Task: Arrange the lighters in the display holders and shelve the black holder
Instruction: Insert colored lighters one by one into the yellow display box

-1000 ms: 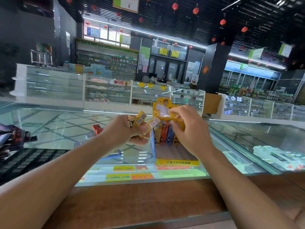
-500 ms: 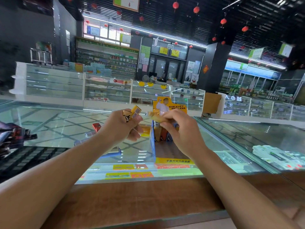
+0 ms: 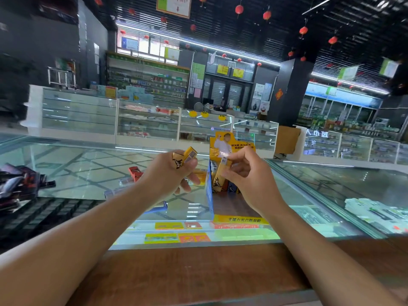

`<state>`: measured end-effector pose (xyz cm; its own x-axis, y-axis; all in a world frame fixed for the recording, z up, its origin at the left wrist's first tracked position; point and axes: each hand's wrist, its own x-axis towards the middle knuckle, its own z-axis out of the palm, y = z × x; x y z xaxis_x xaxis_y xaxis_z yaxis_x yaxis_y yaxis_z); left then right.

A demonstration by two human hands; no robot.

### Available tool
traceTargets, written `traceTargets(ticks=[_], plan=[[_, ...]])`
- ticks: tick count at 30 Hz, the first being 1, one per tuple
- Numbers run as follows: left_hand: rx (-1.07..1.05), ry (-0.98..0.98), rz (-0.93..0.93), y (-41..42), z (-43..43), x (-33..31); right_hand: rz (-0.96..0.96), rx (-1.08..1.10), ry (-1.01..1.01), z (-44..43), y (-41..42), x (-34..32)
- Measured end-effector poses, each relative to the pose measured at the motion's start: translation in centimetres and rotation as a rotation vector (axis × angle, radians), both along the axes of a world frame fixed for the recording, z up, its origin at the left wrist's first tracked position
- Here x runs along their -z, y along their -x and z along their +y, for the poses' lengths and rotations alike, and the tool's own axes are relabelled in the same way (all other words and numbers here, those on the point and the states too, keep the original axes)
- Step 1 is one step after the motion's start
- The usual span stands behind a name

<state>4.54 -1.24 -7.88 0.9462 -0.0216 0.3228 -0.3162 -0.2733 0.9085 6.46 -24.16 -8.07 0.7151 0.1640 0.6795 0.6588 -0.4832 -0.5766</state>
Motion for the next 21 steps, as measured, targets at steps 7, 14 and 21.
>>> traceTargets(ticks=[7,14,21], plan=[[0.029,0.06,0.108,-0.59,0.34,-0.07,-0.055,0.022,0.142,0.4,-0.19,0.52],[0.081,0.103,0.124,-0.69,0.42,0.25,-0.143,0.014,0.233,0.07,-0.86,0.78],[0.212,0.022,0.076,0.23,0.34,-0.52,-0.403,0.033,0.366,0.61,0.07,0.46]])
